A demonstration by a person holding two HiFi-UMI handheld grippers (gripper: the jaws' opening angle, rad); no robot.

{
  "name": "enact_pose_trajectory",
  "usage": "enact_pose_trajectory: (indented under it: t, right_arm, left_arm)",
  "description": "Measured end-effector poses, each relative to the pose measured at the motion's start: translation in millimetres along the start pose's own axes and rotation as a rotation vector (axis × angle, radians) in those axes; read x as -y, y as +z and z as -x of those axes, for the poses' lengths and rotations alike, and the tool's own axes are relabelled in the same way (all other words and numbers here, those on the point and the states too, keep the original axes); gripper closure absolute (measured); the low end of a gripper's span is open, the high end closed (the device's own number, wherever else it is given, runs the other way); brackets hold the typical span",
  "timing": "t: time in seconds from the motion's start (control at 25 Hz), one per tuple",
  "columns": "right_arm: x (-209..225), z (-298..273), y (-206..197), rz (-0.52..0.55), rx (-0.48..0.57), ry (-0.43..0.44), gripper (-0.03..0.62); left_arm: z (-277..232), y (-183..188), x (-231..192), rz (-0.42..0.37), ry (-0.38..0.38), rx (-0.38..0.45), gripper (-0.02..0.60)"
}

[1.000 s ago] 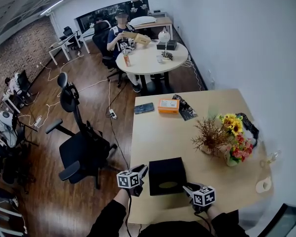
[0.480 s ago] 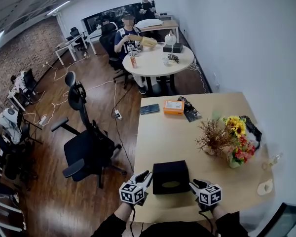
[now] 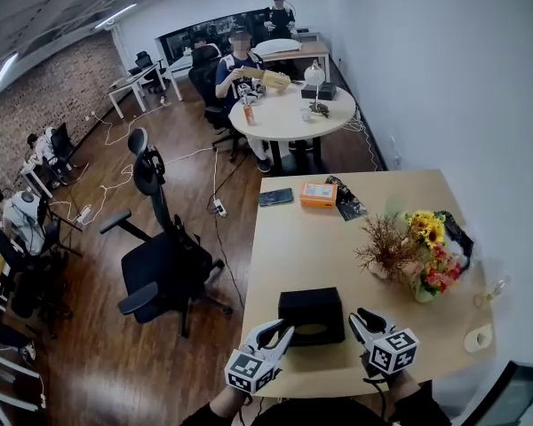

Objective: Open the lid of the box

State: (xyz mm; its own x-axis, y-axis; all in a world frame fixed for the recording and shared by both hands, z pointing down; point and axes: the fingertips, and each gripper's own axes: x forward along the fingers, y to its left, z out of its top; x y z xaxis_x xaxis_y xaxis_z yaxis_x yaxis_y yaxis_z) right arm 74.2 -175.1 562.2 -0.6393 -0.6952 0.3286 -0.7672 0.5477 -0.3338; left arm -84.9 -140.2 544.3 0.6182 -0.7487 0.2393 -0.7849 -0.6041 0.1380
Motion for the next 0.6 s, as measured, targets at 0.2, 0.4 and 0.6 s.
enact_pose_trajectory:
  t: [0.2, 0.4, 0.6]
  right_arm:
    - [-24.1, 16.1, 34.3, 0.048, 0.092, 0.023, 0.49]
    - [-39.2, 35.4, 61.7, 0.079, 0.179, 0.022, 0.49]
    - [-45.6, 49.3, 83.8, 0.098, 0.247, 0.004, 0.49]
  left_arm:
    - [10.5, 26.8, 22.1, -0.104, 0.006, 0.046, 0.52]
    - [18.0, 45.0, 42.7, -0.172, -0.004, 0.092, 0.52]
    - [22.8, 61.7, 47.0, -0.198, 0.003, 0.144, 0.52]
